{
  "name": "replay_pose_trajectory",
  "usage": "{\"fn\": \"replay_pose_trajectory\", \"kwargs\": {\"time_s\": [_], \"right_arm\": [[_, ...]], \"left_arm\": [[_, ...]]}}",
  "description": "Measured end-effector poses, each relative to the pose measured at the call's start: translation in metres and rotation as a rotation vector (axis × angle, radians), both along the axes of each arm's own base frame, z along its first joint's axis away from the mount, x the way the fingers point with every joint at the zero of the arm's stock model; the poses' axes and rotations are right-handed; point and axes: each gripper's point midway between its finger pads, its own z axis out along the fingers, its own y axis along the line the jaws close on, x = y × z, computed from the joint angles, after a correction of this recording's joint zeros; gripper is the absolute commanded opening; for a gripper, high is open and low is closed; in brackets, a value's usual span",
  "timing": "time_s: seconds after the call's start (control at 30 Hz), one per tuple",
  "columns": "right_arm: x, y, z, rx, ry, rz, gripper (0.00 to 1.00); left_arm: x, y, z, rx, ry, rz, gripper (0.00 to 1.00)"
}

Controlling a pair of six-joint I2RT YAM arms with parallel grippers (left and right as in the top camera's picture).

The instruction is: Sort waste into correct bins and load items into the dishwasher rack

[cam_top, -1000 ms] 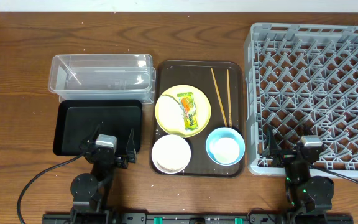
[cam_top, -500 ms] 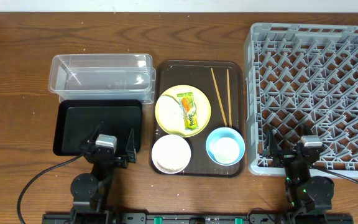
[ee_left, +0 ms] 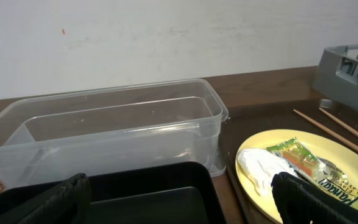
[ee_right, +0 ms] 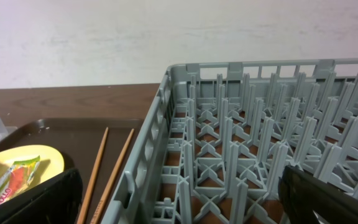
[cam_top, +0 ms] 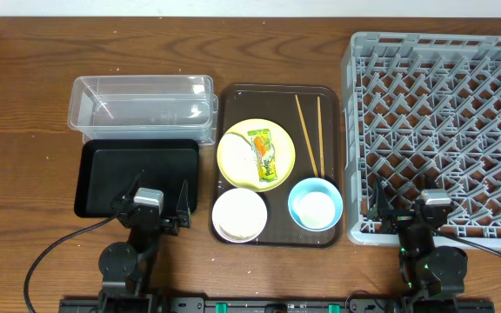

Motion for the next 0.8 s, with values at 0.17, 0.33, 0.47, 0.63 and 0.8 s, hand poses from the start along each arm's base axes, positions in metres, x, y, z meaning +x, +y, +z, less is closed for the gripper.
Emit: {"fn": "replay_pose_trajectory", "kwargs": {"time_s": [0.17,0.33,0.47,0.63,0.8], "right_arm": [[0.0,0.002,0.0,0.01,0.001,0.013,0.99],[-0.001,0.006,0.001,0.018,-0.002,0.034,0.99],[-0.001,0.01,0.002,0.024,-0.004,0.059,0.99],[-0.003,0.02,0.002,0.028,-0.004,0.115,0.99],[-0.01,0.029,0.003,0.041,0.051,0.17,0.99]], "left_arm": [[0.0,-0.001,0.0,0.0,0.0,-0.003,0.95],[0.0,-0.002,0.0,-0.001,-0.001,-0.013,0.95],[-0.001,-0.005,0.001,-0.004,-0.004,-0.032,0.95],[-0.001,-0.008,0.002,-0.005,-0.006,-0.049,0.95],[-0.004,-0.013,0.007,-0.04,0.006,-0.076,0.95]]}}
